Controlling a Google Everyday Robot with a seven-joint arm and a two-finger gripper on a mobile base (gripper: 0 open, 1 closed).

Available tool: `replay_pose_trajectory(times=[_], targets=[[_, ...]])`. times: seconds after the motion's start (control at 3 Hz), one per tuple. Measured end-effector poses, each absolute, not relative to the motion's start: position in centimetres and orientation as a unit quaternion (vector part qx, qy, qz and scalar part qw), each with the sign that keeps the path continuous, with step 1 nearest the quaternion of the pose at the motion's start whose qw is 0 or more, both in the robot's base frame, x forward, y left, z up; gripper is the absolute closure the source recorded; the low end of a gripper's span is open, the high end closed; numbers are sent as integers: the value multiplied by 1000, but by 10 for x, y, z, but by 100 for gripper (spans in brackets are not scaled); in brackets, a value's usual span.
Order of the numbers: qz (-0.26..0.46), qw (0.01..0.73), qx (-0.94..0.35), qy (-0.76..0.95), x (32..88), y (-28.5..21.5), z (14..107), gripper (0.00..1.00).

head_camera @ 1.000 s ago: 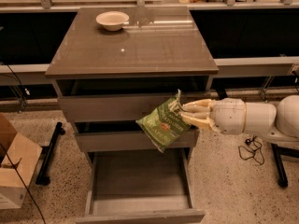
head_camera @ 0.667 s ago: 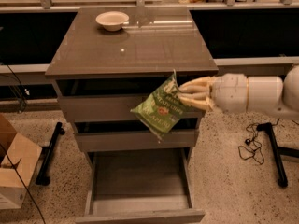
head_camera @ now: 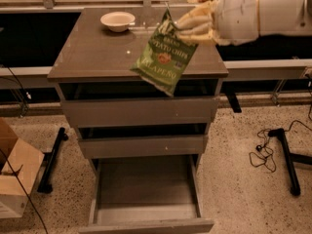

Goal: Pick green jalapeno chip bag from bottom drawer and place on counter

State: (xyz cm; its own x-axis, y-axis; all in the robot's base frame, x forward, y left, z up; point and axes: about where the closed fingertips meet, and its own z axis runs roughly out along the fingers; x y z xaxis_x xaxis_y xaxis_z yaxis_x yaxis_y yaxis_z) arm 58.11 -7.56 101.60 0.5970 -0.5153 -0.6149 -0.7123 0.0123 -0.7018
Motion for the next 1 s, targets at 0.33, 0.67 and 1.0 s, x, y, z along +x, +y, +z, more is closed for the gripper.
replay_pose_trajectory(times=[0.33, 0.67, 1.0], targets=[[55, 537, -720, 437, 633, -58, 1052, 100], [51, 528, -729, 432, 670, -31, 1062, 100], [49, 519, -731, 441, 707, -12, 1054, 100]])
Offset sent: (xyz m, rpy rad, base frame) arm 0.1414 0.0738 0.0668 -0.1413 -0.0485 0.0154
